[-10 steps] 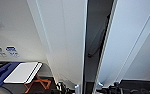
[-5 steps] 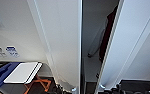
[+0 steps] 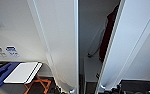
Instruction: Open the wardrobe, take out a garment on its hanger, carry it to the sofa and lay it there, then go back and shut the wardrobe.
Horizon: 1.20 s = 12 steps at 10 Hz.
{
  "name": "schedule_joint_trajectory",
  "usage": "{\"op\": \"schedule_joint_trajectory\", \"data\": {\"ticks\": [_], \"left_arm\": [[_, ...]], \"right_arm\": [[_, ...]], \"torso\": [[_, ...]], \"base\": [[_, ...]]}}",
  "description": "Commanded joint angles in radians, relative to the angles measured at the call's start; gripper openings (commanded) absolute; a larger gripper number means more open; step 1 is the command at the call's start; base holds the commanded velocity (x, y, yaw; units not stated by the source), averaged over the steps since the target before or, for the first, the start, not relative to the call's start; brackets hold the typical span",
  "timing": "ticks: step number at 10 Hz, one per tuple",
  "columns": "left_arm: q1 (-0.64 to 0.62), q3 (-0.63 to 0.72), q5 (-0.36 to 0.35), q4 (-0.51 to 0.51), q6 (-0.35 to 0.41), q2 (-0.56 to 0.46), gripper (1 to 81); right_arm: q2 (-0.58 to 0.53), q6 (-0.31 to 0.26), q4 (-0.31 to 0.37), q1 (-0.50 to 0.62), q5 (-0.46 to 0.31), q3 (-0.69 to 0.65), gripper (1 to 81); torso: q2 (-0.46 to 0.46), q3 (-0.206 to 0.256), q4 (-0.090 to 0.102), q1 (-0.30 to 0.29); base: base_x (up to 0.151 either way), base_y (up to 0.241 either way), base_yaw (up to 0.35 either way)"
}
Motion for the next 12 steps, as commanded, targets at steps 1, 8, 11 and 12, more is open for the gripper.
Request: {"op": "schedule_joint_trajectory", "data": {"ticks": [1,8,11,12], "left_arm": [[-0.085,0.106,-0.016,-0.011,0.000,-0.006,81.1],[-0.085,0.114,-0.017,-0.013,-0.003,-0.006,81.1],[-0.085,0.114,-0.017,-0.013,-0.004,-0.006,81.1],[-0.085,0.114,-0.017,-0.013,-0.001,-0.006,81.1]], "right_arm": [[-0.010,0.016,0.000,0.084,-0.097,0.096,81.1],[-0.015,0.018,0.000,0.086,-0.097,0.105,81.1],[-0.015,0.018,0.000,0.086,-0.097,0.107,81.1],[-0.015,0.018,0.000,0.084,-0.097,0.105,81.1]], "torso": [[0.000,0.000,0.000,0.000],[0.001,0.000,0.000,0.001],[0.000,0.000,0.000,-0.001],[0.000,0.000,0.000,-0.001]], "base": [[0.000,0.000,0.000],[-0.031,0.000,0.000],[-0.028,0.000,0.000],[0.000,0.000,0.000]]}}
